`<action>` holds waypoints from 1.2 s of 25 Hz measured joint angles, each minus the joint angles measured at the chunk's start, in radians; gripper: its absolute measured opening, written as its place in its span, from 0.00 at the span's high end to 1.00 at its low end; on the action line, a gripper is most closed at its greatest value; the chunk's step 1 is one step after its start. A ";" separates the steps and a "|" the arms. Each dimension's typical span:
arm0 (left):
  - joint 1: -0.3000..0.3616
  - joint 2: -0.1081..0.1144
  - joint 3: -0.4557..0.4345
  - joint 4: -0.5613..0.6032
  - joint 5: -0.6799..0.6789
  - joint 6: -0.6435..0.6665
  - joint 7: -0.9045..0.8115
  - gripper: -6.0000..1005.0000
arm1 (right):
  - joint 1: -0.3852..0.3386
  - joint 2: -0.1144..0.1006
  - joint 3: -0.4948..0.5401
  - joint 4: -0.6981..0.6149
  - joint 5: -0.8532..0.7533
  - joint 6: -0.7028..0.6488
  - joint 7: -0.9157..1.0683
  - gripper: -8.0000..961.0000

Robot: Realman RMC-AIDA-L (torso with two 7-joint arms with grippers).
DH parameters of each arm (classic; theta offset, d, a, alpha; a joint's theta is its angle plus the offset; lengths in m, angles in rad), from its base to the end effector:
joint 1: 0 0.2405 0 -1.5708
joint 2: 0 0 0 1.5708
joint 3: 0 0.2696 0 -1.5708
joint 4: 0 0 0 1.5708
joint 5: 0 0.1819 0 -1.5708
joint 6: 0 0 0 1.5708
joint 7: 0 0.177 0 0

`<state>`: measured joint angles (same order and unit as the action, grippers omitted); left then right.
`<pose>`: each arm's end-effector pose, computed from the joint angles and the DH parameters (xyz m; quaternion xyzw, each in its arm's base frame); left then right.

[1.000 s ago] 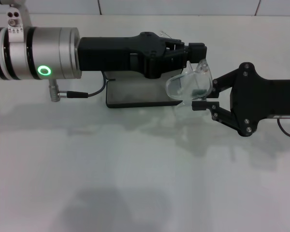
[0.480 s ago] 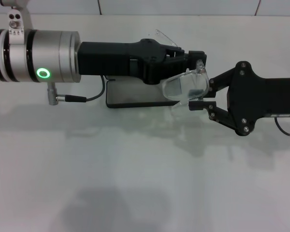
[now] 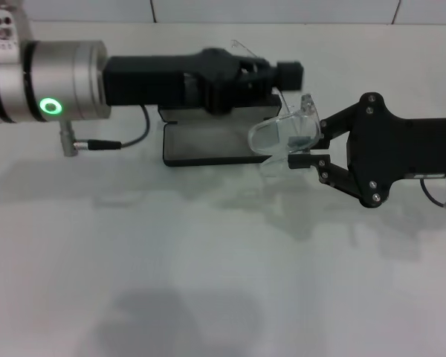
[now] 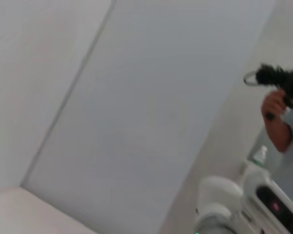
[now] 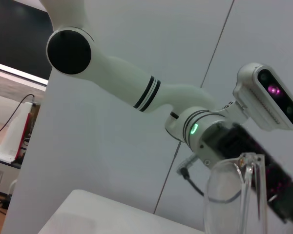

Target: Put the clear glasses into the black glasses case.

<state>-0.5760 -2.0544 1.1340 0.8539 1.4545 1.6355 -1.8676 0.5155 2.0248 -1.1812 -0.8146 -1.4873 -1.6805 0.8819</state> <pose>-0.1228 0.3216 -0.0173 0.8970 0.2400 0.3676 0.0508 0.1550 0.3008 -0.0239 -0.9231 -0.1838 0.3252 0.0913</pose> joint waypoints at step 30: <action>0.088 -0.031 -0.077 -0.191 -0.226 -0.003 0.497 0.91 | -0.038 0.002 -0.183 0.015 0.365 -0.218 -0.089 0.90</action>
<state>-0.4876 -2.0858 1.0567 0.6630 1.2289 1.6327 -1.3704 0.4777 2.0271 -1.3642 -0.7993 -1.1221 -1.8980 0.7927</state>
